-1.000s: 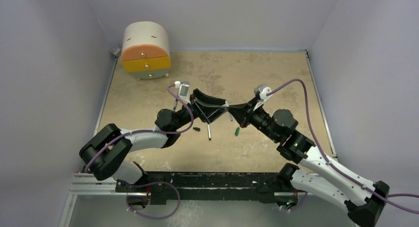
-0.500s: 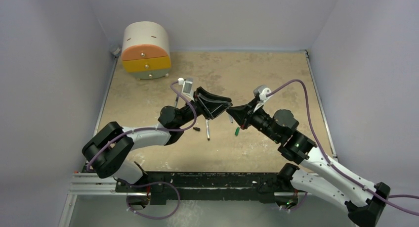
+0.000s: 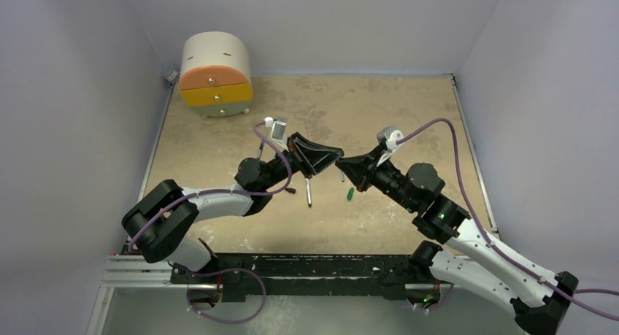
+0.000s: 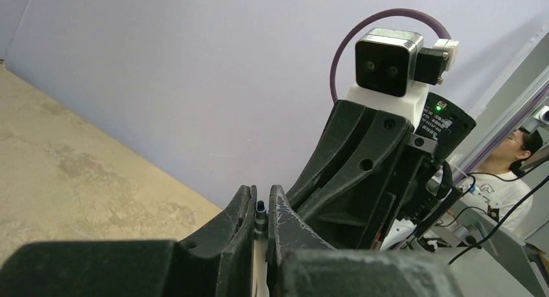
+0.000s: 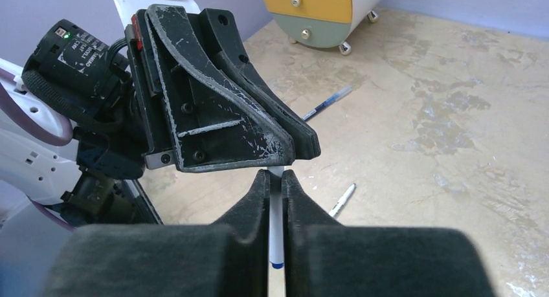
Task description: Insert the pens into the pen caps
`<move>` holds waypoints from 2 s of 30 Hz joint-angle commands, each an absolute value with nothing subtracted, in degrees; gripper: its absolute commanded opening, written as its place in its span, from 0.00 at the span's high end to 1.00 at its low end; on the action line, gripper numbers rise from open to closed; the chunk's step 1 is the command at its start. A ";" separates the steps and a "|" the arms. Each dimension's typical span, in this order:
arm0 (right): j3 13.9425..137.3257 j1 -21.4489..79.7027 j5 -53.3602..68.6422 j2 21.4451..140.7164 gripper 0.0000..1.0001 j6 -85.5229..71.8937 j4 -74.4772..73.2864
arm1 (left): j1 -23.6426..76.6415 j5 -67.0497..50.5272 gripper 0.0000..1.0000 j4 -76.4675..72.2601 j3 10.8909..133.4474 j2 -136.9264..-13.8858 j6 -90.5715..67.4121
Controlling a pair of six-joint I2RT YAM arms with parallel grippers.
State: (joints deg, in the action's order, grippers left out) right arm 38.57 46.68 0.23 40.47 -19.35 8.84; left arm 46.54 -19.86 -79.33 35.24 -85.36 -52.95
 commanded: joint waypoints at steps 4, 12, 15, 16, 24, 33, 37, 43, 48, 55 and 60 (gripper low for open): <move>41.14 46.76 1.23 39.95 0.62 -18.82 10.20 | 46.95 -17.87 1.00 -83.27 35.91 -82.55 -53.23; 41.05 46.76 0.13 41.98 0.66 -18.11 9.03 | 46.97 -17.18 1.00 -81.34 37.09 -81.95 -51.88; 41.04 46.76 -0.44 41.86 0.81 -18.03 8.97 | 47.02 -17.38 1.00 -80.87 37.29 -81.96 -51.69; 41.04 46.76 -0.58 41.88 0.88 -18.02 8.92 | 47.02 -17.32 1.00 -80.86 37.24 -81.92 -51.68; 40.70 46.76 -2.49 39.25 1.00 -19.41 6.76 | 46.93 -11.81 0.59 -68.76 35.98 -77.84 -46.12; 41.82 46.73 -16.37 39.12 1.00 -20.45 -2.26 | 47.79 41.74 0.37 -19.64 34.70 -64.65 -48.34; 40.86 46.69 -16.31 39.56 1.00 -20.48 -1.91 | 50.50 57.21 0.47 0.03 35.30 -63.31 -64.50; 39.11 46.74 -14.45 39.90 1.00 -20.02 0.00 | 58.93 68.97 0.51 35.55 48.80 -73.91 -93.66; 38.49 46.67 -12.73 40.50 1.00 -19.69 0.72 | 61.19 64.98 0.57 69.69 73.48 -96.96 -116.84; 39.47 46.63 -13.11 38.42 1.00 -19.08 -2.07 | 63.98 60.02 0.57 57.01 71.62 -97.15 -122.31; 39.82 46.58 -14.36 35.86 1.00 -18.90 -5.01 | 63.28 60.31 0.69 57.41 70.16 -95.89 -126.39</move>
State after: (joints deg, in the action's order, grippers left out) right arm 38.48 46.81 -12.99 38.26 -19.68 -4.03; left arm 64.05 59.61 56.82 69.91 -98.63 -116.86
